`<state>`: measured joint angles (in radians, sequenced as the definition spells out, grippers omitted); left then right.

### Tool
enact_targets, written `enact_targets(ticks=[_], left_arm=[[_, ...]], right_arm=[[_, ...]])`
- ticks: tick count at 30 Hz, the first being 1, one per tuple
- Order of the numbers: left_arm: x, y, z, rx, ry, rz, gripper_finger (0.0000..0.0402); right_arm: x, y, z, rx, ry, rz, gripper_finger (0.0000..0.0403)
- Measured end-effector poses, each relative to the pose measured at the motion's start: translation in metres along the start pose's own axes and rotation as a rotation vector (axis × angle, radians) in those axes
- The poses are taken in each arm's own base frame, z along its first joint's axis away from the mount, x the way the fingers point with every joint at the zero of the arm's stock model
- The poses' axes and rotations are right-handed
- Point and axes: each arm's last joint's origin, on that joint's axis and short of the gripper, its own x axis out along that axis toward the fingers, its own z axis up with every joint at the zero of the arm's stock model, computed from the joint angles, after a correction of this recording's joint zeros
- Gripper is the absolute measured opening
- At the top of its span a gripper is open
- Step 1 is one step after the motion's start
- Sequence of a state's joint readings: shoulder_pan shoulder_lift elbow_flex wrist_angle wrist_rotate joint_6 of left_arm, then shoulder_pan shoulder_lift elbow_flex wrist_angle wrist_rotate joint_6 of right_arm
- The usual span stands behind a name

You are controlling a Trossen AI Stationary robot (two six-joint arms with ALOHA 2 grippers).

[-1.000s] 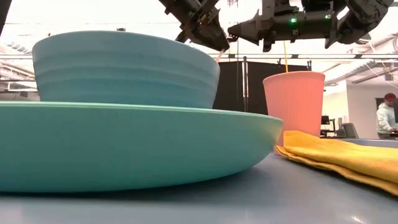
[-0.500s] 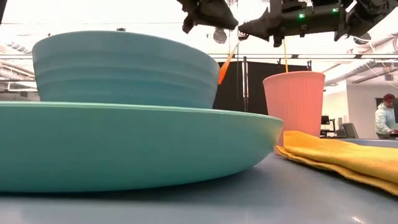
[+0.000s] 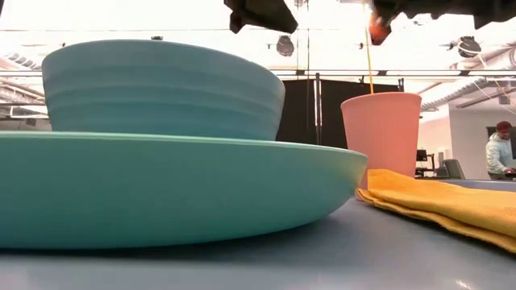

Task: Set up tray
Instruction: Put the orange fork on the yellow napkin

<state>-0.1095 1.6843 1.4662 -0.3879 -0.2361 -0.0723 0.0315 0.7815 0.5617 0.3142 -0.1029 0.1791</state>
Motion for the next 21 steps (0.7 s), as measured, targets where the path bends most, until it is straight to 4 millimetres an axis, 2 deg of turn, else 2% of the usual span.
enact_targets(ticks=[3, 9, 15, 21], left_arm=[[0.0, 0.002, -0.002, 0.001, 0.02, 0.01, 0.0063], [0.0, 0.005, -0.005, -0.003, 0.051, 0.087, 0.0063], [0.0, 0.005, -0.007, -0.005, 0.061, 0.143, 0.0063], [0.0, 0.005, -0.008, -0.005, 0.071, 0.164, 0.0063]], right_arm=[[-0.001, 0.015, -0.007, 0.066, 0.06, 0.052, 0.0], [-0.002, 0.046, -0.029, 0.132, 0.19, -0.038, 0.0], [-0.014, 0.08, -0.054, 0.139, 0.188, -0.165, 0.0], [-0.025, 0.099, -0.086, 0.225, 0.189, -0.266, 0.0]])
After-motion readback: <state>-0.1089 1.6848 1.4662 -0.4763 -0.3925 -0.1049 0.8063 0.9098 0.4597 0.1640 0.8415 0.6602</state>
